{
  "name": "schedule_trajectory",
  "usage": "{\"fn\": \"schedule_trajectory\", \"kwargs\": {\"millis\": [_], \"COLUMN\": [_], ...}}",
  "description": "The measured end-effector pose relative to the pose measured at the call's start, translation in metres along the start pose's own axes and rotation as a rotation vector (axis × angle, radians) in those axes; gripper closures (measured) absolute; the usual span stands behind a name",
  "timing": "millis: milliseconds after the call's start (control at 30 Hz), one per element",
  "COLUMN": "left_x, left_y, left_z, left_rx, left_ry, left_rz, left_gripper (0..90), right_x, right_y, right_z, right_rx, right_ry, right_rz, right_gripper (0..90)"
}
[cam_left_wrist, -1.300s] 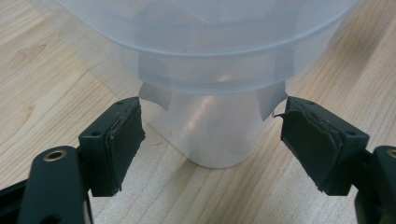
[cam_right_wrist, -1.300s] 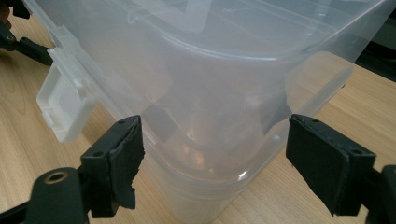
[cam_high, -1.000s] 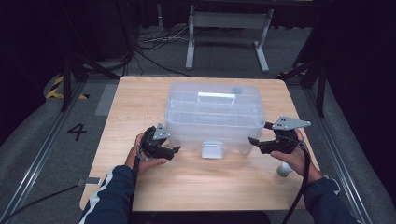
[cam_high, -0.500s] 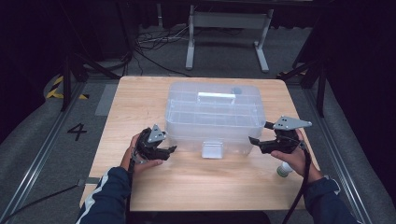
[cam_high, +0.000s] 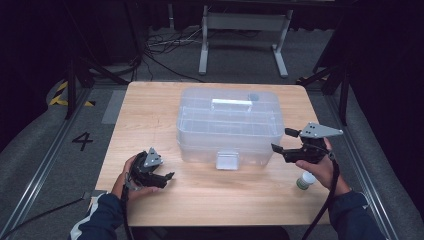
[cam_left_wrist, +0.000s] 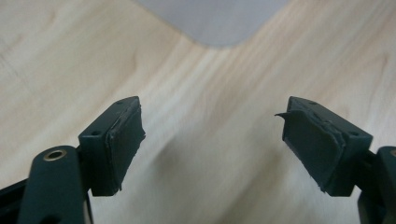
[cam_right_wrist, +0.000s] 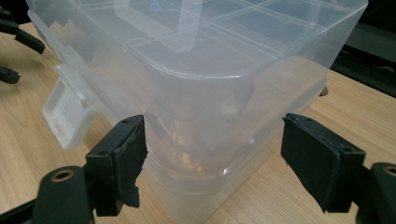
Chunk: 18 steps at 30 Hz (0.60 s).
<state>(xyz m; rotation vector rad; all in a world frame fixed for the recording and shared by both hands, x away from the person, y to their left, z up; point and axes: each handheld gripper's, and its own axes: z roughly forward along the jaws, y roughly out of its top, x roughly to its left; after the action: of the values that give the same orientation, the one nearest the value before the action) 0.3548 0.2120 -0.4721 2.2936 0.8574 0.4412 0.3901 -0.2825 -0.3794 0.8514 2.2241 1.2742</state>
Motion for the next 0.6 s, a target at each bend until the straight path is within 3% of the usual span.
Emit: {"fn": "schedule_trajectory", "kwargs": {"millis": [267,600], "left_x": [0.001,0.001], "left_y": [-0.024,-0.023], "left_z": [-0.008,-0.008], "left_rx": [-0.027,-0.024], "left_ry": [-0.054,-0.051], "left_rz": [-0.082,-0.079], "left_gripper": [17.9,16.4], "right_x": [0.0,-0.001], "right_y": [0.002,0.024], "right_z": [-0.005,-0.017], "right_rx": [-0.014,-0.071], "right_ry": [0.0,0.017], "right_rz": [0.004,-0.009], "right_gripper": [23.9,23.7]}}
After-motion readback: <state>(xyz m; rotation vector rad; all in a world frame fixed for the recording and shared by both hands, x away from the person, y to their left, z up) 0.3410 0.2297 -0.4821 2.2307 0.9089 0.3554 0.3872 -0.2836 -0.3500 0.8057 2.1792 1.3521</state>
